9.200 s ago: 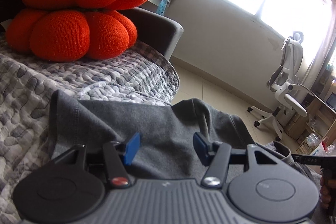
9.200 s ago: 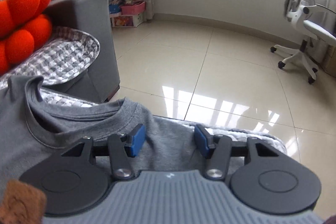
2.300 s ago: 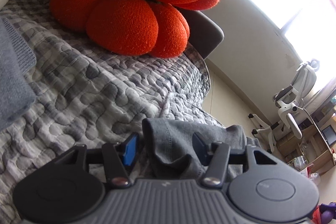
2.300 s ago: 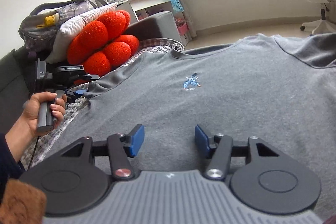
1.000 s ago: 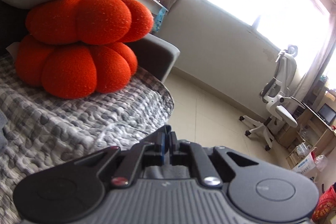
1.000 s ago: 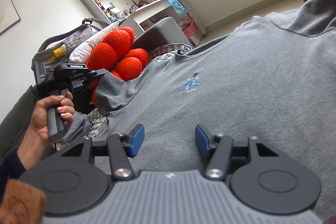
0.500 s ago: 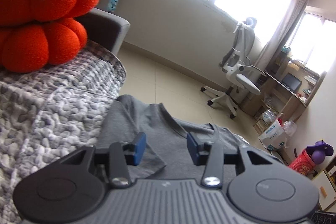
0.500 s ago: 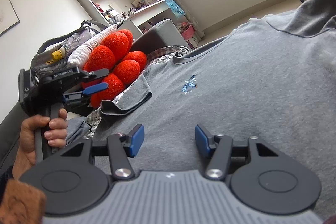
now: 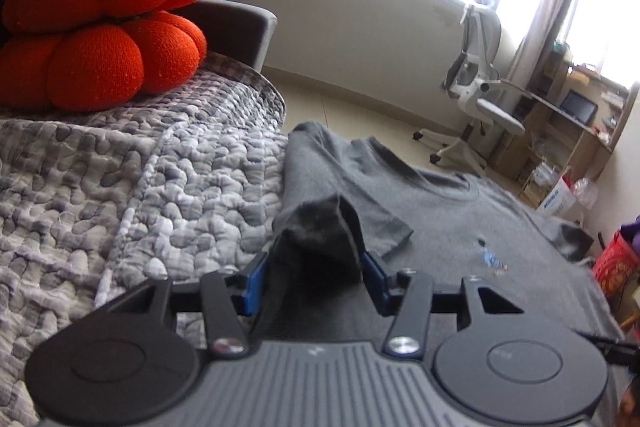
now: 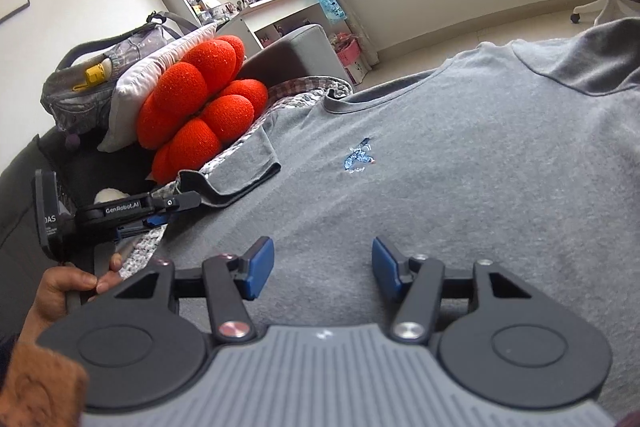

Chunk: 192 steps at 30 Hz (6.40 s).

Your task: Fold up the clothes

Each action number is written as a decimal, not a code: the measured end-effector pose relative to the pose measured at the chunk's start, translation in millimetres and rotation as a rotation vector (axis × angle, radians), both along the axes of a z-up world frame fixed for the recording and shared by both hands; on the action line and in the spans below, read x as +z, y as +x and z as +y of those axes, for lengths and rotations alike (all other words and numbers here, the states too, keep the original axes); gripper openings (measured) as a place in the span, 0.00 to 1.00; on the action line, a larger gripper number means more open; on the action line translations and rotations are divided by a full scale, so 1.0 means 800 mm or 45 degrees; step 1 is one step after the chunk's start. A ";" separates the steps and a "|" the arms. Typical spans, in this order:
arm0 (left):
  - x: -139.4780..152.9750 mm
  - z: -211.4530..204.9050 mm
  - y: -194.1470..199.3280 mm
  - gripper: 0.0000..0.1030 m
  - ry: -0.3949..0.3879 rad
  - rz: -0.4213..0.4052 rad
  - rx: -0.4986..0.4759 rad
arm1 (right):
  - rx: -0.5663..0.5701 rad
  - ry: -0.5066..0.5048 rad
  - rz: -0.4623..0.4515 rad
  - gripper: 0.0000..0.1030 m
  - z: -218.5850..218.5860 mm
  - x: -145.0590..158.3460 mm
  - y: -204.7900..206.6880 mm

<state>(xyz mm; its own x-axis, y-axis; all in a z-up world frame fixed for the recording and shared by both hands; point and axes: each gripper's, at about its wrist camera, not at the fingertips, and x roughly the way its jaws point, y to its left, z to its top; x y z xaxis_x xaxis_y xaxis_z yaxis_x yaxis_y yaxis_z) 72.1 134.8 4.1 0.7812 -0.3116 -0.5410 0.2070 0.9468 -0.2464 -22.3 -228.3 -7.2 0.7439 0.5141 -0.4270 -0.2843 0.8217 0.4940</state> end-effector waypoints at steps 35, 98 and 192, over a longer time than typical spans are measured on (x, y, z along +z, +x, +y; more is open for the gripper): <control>-0.027 0.051 -0.023 0.40 -0.176 -0.074 0.002 | 0.083 -0.456 -0.020 0.04 0.185 0.061 0.200; -0.023 0.028 -0.308 0.45 -0.079 0.101 0.035 | -0.053 -0.333 0.147 0.42 0.064 0.031 0.193; -0.027 0.141 -0.176 0.53 -0.451 -0.072 -0.019 | 0.090 -0.909 -0.234 0.44 0.252 0.052 0.321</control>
<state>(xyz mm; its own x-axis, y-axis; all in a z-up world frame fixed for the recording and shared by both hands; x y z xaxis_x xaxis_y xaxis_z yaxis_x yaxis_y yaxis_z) -68.9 247.9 -17.1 0.8006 -0.4836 -0.3538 0.2427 0.8015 -0.5465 234.7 -26.7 34.3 0.8110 0.2074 -0.5471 -0.3753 0.9017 -0.2146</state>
